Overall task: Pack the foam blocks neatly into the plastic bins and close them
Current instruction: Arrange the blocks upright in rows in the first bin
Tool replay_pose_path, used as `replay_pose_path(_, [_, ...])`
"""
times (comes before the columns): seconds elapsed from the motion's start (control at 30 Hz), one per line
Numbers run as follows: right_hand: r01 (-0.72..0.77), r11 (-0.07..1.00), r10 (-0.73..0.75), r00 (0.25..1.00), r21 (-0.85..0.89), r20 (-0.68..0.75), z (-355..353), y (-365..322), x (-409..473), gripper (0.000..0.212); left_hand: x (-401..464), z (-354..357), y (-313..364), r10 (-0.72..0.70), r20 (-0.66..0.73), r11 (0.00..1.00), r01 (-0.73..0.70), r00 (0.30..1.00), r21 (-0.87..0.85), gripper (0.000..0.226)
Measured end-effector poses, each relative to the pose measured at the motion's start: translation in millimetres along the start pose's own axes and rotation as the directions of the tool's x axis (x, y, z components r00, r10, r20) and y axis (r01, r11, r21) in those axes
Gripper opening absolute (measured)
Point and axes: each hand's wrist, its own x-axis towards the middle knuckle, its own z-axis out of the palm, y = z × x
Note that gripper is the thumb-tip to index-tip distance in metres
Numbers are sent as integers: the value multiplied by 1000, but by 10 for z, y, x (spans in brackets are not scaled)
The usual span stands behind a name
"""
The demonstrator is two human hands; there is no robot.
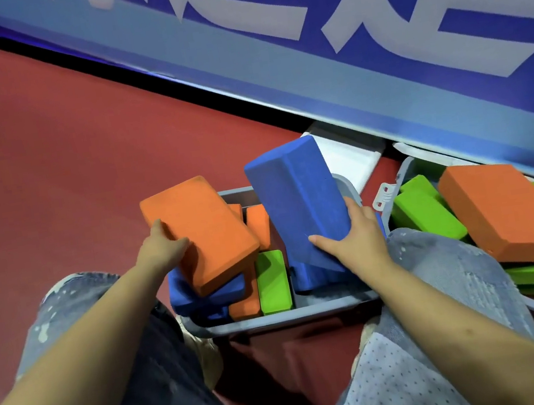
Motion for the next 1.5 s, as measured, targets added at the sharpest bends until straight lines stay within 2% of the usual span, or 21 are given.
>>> replay_pose_path(0.07, [-8, 1000, 8, 1000, -6, 9, -2, 32, 1, 91, -12, 19, 62, -22, -6, 1000, 23, 1000, 12, 74])
replay_pose_path(0.13, [-13, 1000, 13, 1000, -16, 10, -16, 65, -3, 91, -11, 30, 139, -4, -86, 1000, 6, 996, 17, 74])
replay_pose_path(0.2, [-9, 1000, 9, 1000, -6, 8, -31, 103, 12, 91, -36, 42, 277, 109, -140, 994, -112, 984, -16, 71])
replay_pose_path(0.27, [29, 1000, -29, 1000, -12, 4, -60, 147, 21, 92, -118, 92, 477, 202, -100, 960, -218, 974, -177, 65])
replay_pose_path(0.3, [75, 997, -75, 997, -34, 1, -76, 172, 23, 93, -171, 121, 595, 185, -21, 924, -181, 982, -336, 64])
replay_pose_path(0.33, [130, 989, -130, 991, -67, 5, -94, 195, 21, 95, -219, 146, 711, 141, 98, 861, -73, 985, -503, 62])
replay_pose_path(0.37, [188, 977, -187, 982, -105, 20, -107, 219, 21, 97, -270, 164, 828, 86, 250, 771, 94, 964, -630, 61])
replay_pose_path(0.4, [243, 960, -239, 970, -140, 44, -117, 241, 19, 98, -306, 180, 928, 45, 395, 683, 260, 918, -683, 60])
replay_pose_path(0.43, [291, 942, -284, 957, -165, 67, -119, 269, 19, 98, -315, 196, 1005, 29, 496, 638, 366, 868, -678, 58])
replay_pose_path(0.47, [330, 927, -320, 944, -181, 80, -112, 303, 18, 97, -313, 228, 1066, 32, 554, 637, 410, 832, -652, 57])
replay_pose_path(0.57, [354, 916, -345, 935, -189, 83, -76, 456, 38, 95, -304, 399, 1198, 44, 621, 716, 409, 783, -565, 43])
replay_pose_path(0.7, [300, 942, -278, 949, -151, 148, -56, 680, 90, 93, -334, 583, 1339, -5, 582, 772, 373, 814, -515, 24])
replay_pose_path(0.77, [280, 949, -255, 952, -144, 171, -43, 818, 133, 87, -328, 674, 1388, 31, 534, 776, 316, 845, -545, 32])
replay_pose_path(0.83, [138, 976, -118, 985, -171, 123, -46, 985, 192, 81, -309, 782, 1425, 25, 440, 741, 279, 897, -611, 50])
replay_pose_path(0.9, [-114, 976, 124, 991, -185, 43, -48, 1156, 259, 79, -297, 866, 1447, 2, 324, 757, 210, 946, -619, 57])
replay_pose_path(1.0, [-420, 890, 442, 891, -181, 107, -18, 1329, 313, 84, -298, 972, 1456, 38, 212, 887, 65, 977, -457, 74])
replay_pose_path(1.07, [-494, 847, 529, 823, -199, 208, 69, 1396, 320, 93, -334, 1044, 1464, 89, 158, 949, -36, 983, -314, 76])
replay_pose_path(1.2, [-477, 848, 527, 804, -229, 277, 222, 1459, 351, 105, -405, 1205, 1436, 180, 117, 977, -163, 977, -139, 79])
replay_pose_path(1.37, [-453, 842, 522, 822, -294, 227, 289, 1512, 418, 114, -447, 1439, 1342, 167, 224, 986, -160, 960, -49, 84])
replay_pose_path(1.5, [-484, 853, 520, 824, -196, 226, 306, 1482, 520, 118, -439, 1571, 1321, 133, 259, 991, -128, 957, -34, 85])
